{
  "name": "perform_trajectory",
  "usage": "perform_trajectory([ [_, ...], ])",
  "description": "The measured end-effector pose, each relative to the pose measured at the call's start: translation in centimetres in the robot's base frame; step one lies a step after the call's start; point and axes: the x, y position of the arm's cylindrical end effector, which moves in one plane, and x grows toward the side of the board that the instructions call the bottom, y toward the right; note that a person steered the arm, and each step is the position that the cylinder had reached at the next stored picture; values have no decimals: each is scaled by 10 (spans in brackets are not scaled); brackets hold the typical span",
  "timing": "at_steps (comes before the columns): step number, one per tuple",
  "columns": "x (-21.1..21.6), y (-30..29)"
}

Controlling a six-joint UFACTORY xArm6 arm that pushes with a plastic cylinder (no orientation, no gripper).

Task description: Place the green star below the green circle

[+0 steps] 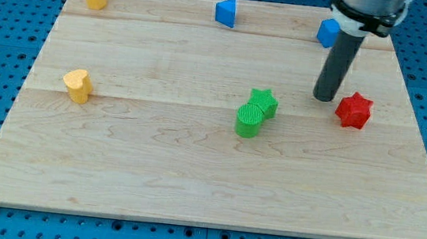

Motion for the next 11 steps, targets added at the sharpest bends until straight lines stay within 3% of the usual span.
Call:
perform_trajectory([
  [9,-22,-26],
  [11,24,-51],
])
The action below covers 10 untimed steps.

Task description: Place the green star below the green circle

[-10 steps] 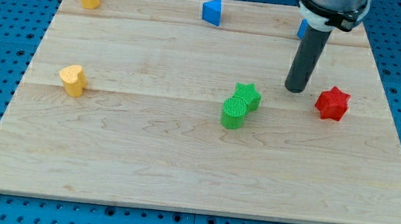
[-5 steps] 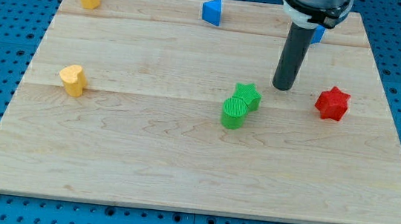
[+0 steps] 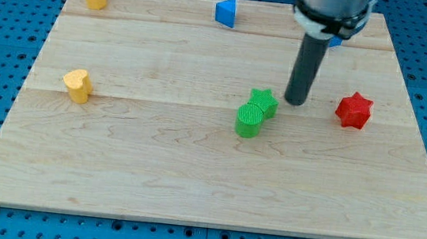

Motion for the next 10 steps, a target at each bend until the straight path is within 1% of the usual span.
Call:
perform_trajectory([
  [1,19,-45],
  [2,9,-88],
  [3,15,-115],
  [4,47,-164],
  [5,22,-167],
  [6,31,-196],
  [7,76,-199],
  [8,61,-220],
  [9,90,-249],
  [10,124,-168],
])
